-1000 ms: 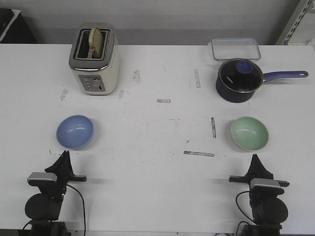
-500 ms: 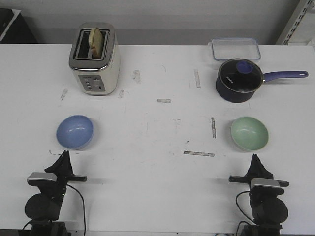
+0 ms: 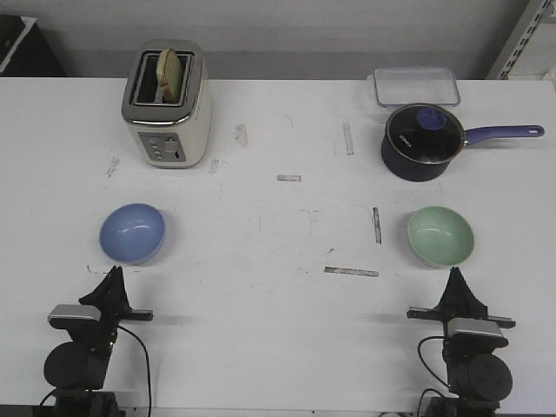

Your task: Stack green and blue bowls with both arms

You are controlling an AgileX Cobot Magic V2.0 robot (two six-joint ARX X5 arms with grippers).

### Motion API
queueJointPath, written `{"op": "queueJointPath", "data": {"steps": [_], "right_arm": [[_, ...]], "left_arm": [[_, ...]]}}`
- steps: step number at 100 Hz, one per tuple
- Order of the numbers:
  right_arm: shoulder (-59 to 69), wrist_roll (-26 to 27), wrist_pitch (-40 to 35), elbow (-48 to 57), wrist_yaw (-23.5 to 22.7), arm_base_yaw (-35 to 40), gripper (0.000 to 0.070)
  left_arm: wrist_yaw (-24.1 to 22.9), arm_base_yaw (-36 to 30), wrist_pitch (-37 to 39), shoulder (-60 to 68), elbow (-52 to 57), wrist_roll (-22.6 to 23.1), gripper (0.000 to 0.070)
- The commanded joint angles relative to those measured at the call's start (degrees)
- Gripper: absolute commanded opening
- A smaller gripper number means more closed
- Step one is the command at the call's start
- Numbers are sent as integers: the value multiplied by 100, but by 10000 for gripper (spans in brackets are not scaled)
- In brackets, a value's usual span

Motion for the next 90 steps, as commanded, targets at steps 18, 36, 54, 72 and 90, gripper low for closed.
{"op": "queueJointPath", "data": {"steps": [18, 36, 54, 72, 90], "right_arm": [[313, -260, 17, 1434, 61, -2, 0], [1502, -350, -782, 3182, 90, -2, 12], [3018, -66, -1961, 4909, 153, -2, 154], [4426, -2, -3300, 6166, 151, -37, 433], [5600, -39, -4100, 6531, -190, -372, 508]], "left_arm": [[-11, 4, 87, -11, -118, -9, 1], [-11, 4, 90, -11, -118, -11, 1], [-11, 4, 87, -11, -118, -11, 1], [-11, 4, 87, -11, -118, -11, 1], [-11, 4, 87, -11, -118, -13, 1]]}}
